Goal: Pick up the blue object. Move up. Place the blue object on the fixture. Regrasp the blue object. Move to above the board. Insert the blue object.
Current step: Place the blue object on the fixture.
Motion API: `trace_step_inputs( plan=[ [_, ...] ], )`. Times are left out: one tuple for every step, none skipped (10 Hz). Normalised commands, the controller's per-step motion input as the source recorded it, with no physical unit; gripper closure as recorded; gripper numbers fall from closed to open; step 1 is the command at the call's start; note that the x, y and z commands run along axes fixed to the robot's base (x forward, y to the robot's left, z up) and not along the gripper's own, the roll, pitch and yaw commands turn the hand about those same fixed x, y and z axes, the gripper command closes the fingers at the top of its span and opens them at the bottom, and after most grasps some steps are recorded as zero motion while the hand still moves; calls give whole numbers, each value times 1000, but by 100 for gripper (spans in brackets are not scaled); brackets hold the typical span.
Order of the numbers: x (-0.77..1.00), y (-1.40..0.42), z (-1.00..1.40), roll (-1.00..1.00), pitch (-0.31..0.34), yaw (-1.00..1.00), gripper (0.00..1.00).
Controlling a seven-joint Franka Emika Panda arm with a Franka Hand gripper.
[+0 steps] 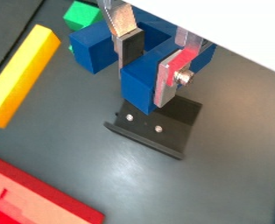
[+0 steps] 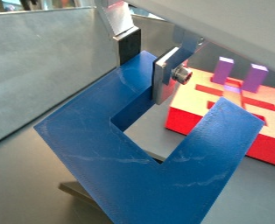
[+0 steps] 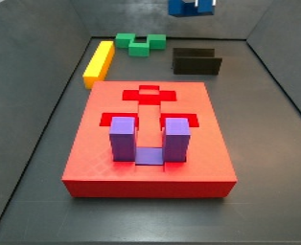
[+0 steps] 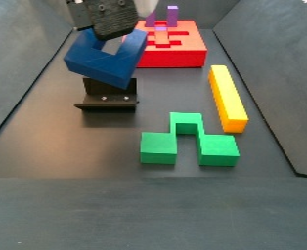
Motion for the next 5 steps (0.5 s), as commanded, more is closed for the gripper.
trace_step_inputs(
  plan=[
    [749,0,-31,-217,6,294,100],
    [874,-6,-220,-14,174,334,100],
    [723,-80,-266,0,134,514,100],
    [589,-143,-223,0,97,631,100],
    [517,-157,-200,0,86,677,100]
  ],
)
